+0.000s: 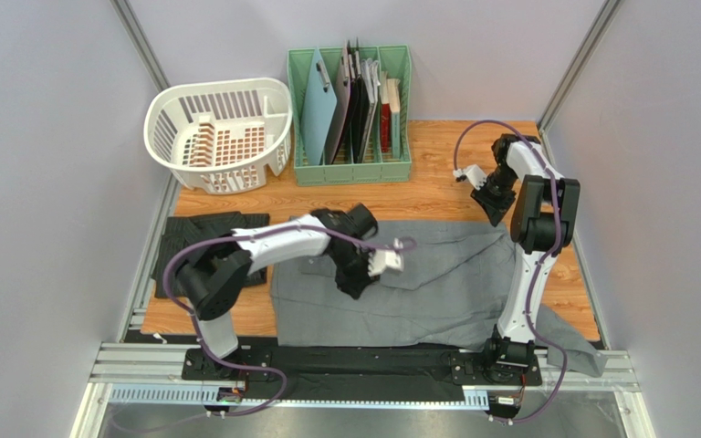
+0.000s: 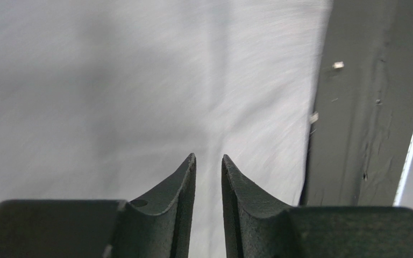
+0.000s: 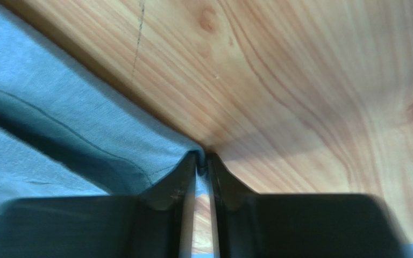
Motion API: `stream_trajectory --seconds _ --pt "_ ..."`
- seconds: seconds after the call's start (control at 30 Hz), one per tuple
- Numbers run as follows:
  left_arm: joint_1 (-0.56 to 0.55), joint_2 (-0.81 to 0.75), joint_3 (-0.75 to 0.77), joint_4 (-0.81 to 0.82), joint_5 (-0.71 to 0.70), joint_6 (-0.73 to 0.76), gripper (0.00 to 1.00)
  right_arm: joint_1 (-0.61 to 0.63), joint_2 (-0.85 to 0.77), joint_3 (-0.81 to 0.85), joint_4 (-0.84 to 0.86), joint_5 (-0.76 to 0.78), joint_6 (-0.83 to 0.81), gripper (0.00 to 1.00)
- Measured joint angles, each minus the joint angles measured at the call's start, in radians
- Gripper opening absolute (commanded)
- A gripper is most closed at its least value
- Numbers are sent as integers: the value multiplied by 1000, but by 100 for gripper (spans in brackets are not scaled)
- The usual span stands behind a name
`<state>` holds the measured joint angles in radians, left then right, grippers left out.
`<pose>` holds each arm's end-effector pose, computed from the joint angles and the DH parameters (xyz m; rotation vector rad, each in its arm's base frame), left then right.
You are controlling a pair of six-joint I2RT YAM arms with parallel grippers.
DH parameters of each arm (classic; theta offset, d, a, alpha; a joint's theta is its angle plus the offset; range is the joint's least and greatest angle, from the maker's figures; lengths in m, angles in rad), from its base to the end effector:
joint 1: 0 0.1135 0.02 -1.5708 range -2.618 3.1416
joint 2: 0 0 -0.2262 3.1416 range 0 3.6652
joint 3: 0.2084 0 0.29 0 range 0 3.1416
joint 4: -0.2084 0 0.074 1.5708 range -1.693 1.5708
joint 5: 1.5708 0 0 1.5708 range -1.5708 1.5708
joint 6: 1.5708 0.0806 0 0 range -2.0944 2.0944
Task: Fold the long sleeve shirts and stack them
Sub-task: Fold the shirt
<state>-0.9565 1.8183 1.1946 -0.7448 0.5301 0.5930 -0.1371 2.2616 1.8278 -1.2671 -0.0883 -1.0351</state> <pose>0.1797 -0.3255 0.0752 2.1046 2.0347 -0.8349 0.4237 -0.0513 0.0700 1.3263 -2.7731 -0.2239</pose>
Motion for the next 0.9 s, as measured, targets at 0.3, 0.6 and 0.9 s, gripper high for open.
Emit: stream_trajectory --seconds 0.3,0.6,0.9 --pt "304 -223 42 -93 -86 -46 35 -9 -1 98 -23 -23 67 55" --pt "421 -77 37 -127 -206 -46 35 -20 -230 -68 -61 -135 142 48" --pt "460 85 84 -161 -243 -59 34 12 -151 -240 -14 -148 200 47"
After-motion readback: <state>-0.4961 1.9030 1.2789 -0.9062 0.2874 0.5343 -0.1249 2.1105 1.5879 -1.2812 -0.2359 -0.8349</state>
